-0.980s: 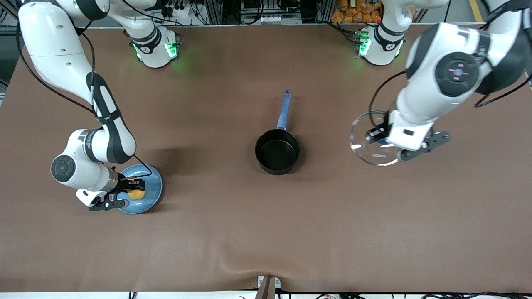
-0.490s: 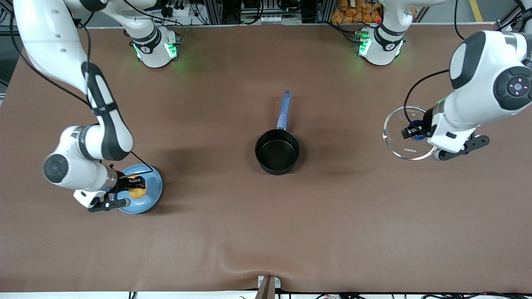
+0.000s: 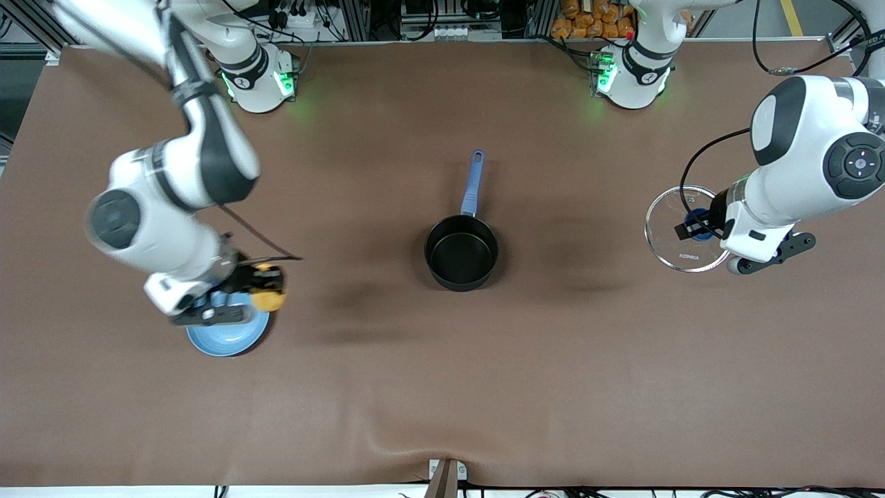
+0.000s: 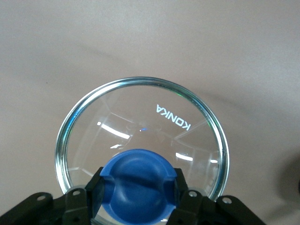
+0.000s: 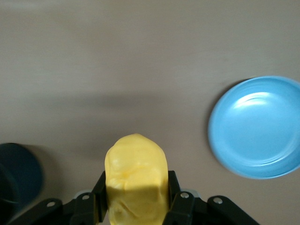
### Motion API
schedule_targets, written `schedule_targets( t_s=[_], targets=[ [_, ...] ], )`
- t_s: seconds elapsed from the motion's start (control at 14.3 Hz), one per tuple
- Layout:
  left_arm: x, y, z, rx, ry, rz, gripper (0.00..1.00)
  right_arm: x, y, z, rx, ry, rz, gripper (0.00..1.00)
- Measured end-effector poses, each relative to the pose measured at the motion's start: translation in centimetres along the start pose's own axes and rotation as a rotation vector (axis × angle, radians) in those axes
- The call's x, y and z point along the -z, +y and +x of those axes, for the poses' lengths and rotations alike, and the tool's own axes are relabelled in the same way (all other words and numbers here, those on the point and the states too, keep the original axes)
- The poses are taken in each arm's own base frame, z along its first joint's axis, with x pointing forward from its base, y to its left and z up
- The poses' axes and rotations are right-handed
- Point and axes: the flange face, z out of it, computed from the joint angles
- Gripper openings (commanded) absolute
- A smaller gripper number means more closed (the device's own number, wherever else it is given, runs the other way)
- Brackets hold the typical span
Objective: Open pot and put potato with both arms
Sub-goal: 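Carry the yellow potato with the right gripper over the black pot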
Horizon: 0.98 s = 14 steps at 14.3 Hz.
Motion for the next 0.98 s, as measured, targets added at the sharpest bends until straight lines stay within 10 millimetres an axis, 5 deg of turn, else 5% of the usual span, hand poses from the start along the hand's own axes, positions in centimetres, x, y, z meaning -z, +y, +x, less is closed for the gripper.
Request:
schedule_targets(
  t_s=[0.35, 0.7, 0.98],
  targets=[
    [-2.4, -0.6, 0.1, 0.006, -0.009, 0.002, 0.00, -1.1, -14.6, -5.0, -0.130, 0.048, -0.049, 0.00],
    [-6.9, -1.9, 0.1, 0.007, 0.012, -0.016, 0.00, -5.6, -24.2, -8.3, -0.258, 0.096, -0.012, 0.00],
    [-10.0, -3.7, -0.1, 0.004, 0.044, -0.039, 0.00, -10.7, -29.3, -11.1, -0.268, 0.131, -0.007, 0.00]
  ],
)
